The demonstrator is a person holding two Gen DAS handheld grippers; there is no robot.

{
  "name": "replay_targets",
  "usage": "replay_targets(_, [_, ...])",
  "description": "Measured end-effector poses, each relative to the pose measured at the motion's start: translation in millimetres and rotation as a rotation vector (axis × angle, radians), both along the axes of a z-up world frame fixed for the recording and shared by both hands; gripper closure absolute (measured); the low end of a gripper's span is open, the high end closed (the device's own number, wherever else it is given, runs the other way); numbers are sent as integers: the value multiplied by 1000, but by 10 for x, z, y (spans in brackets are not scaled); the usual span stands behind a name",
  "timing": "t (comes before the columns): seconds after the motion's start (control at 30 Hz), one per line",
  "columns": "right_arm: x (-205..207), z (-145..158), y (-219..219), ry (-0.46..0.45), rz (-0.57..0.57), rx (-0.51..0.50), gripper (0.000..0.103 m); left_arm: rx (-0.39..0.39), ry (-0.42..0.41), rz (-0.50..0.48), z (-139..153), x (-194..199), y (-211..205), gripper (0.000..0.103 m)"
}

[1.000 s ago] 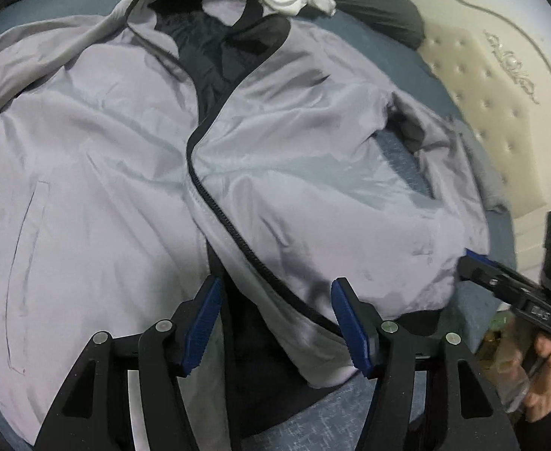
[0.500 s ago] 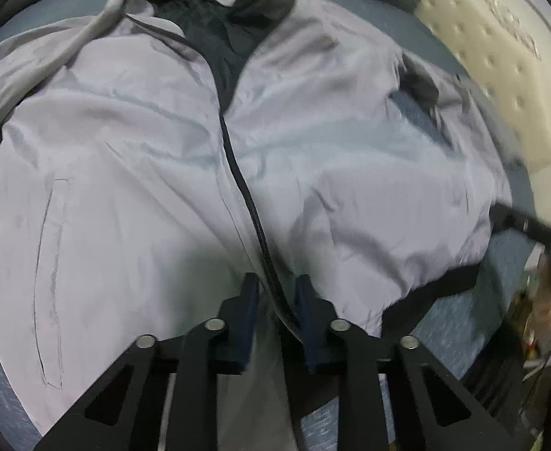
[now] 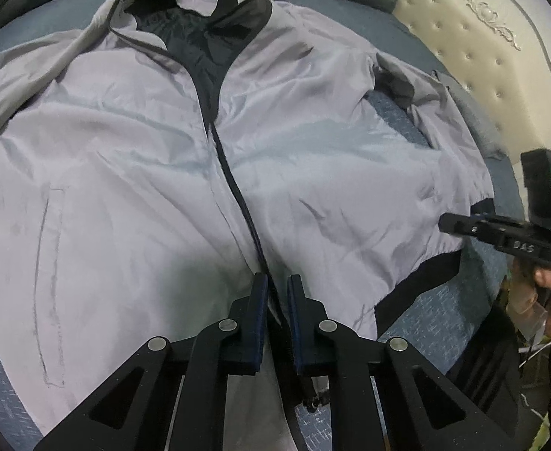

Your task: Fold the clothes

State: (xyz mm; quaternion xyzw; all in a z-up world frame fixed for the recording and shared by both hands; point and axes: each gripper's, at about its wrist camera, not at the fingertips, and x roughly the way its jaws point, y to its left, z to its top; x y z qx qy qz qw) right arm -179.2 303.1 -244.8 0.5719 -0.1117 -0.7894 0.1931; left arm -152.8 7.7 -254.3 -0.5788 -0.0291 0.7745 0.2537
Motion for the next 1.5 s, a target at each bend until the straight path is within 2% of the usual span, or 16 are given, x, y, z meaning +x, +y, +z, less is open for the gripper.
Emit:
replay_targets(0.13, [31, 24, 117, -7, -11, -7, 101, 25, 31, 37, 135, -53, -140, 91])
replay_targets(0.27, [47, 39, 199, -21, -14, 1, 101, 54, 67, 113, 275, -168, -421, 91])
replay_targets(0.3, [51, 43, 220, -25, -14, 3, 97, 62, 73, 131, 299, -195, -489, 91])
replay_targets(0.37, [59, 51, 261, -32, -16, 7, 97, 73, 86, 163, 348, -243, -626, 91])
replay_targets(0.53, [0, 405, 410, 49, -94, 70, 75, 59, 122, 203, 443, -397, -868, 90])
replay_targets(0.67, [-269, 685, 382, 129, -120, 67, 68, 37, 141, 228, 460, -681, -954, 85])
replay_targets(0.73, [-505, 756, 237, 155, -87, 51, 57, 31, 152, 236, 478, -894, -943, 80])
replay_targets(0.77, [-612, 772, 155, 165, -69, 53, 56, 30, 157, 236, 488, -998, -927, 76])
replay_targets(0.8, [-730, 787, 31, 176, -47, 54, 56, 26, 165, 231, 494, -1086, -904, 69])
replay_targets(0.87, [-965, 815, -217, 197, -1, 57, 56, 18, 179, 222, 507, -1265, -857, 62])
replay_targets(1.03, [-1598, 836, -782, 239, 86, 77, 55, -6, 203, 203, 522, -1784, -714, 60])
replay_targets(1.2, [-2135, 742, -1169, 248, 121, 108, 55, -21, 217, 211, 463, -2189, -665, 51])
replay_targets(1.37, [-2414, 634, -1625, 322, 223, 261, 55, -27, 213, 229, 368, -2495, -664, 48])
replay_targets(1.5, [-2605, 414, -1901, 294, 298, 326, 55, -58, 209, 223, 257, -2687, -640, 47])
